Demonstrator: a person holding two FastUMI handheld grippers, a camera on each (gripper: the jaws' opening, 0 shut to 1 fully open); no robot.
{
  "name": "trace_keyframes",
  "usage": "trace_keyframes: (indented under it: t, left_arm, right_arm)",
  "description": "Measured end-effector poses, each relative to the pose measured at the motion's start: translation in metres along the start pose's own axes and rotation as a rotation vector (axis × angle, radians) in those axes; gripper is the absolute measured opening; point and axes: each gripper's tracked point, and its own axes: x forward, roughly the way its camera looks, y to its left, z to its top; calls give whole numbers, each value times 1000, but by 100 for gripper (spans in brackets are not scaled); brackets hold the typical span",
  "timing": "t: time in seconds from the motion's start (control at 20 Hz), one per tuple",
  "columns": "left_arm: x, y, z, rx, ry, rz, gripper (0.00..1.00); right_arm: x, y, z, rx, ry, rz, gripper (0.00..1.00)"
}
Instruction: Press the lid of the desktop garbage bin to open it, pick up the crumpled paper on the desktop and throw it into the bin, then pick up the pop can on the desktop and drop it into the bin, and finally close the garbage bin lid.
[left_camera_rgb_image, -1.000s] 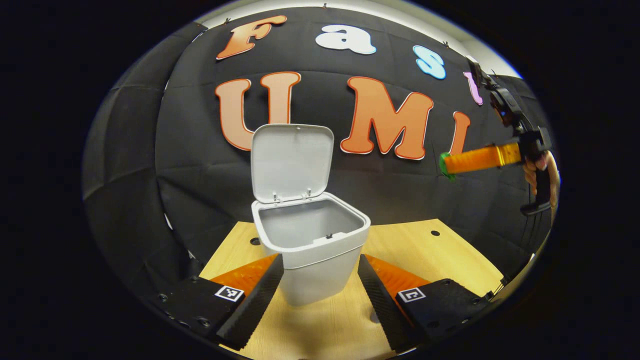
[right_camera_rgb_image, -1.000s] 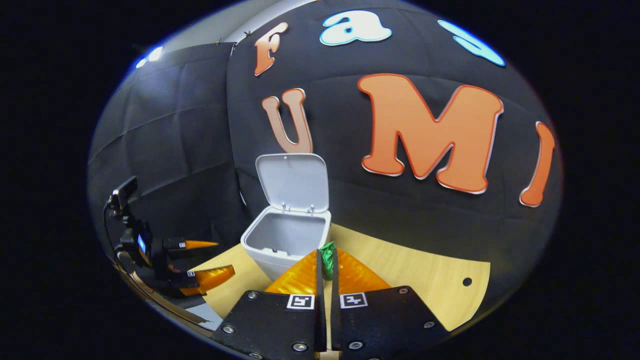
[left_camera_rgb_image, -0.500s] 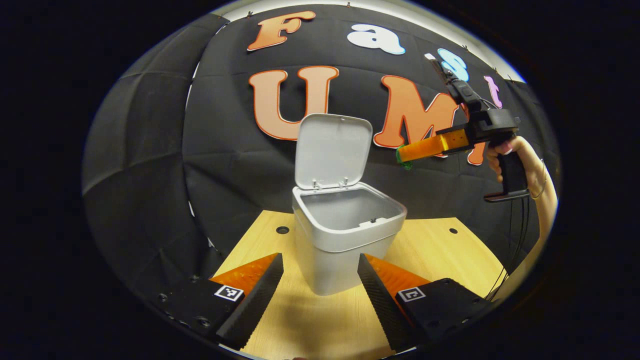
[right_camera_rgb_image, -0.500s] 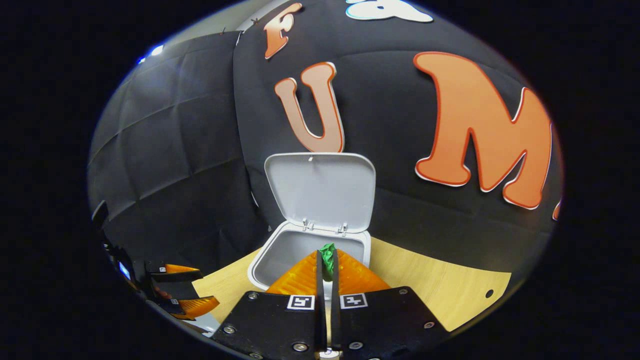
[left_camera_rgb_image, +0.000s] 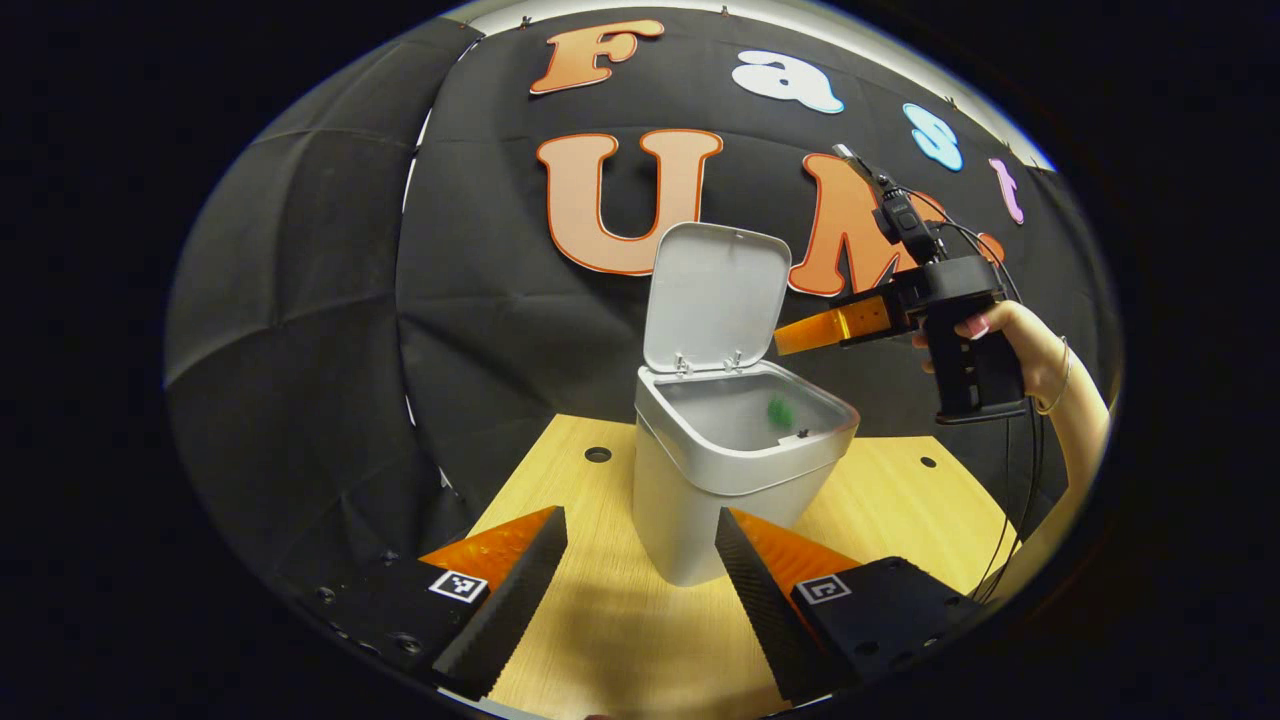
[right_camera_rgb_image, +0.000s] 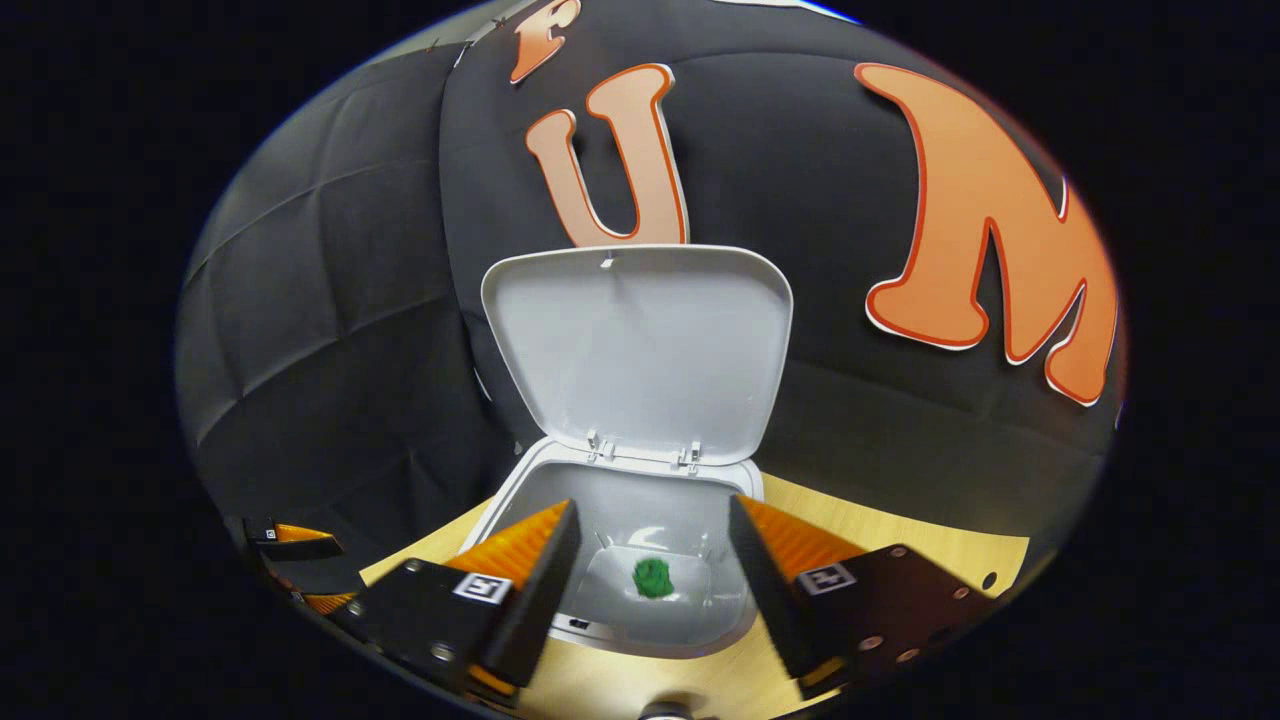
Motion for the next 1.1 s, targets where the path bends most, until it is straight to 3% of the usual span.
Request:
trace_keyframes:
  t: [0.05,0.35,0.6,1.1]
  left_arm:
    - [0,-1,0,5,-1,-1,95]
    - [2,-13,3,3,-5,-26,95]
    - [4,-43,10,10,-16,-74,95]
    - [10,-144,4,109,6,-218,94]
  right_arm:
    - [1,0,0,3,-1,1,96]
    - [-20,-1,5,-9,-45,-1,96]
    - [-68,-23,14,-10,-129,-43,96]
    - [-192,-105,-12,63,-266,-203,96]
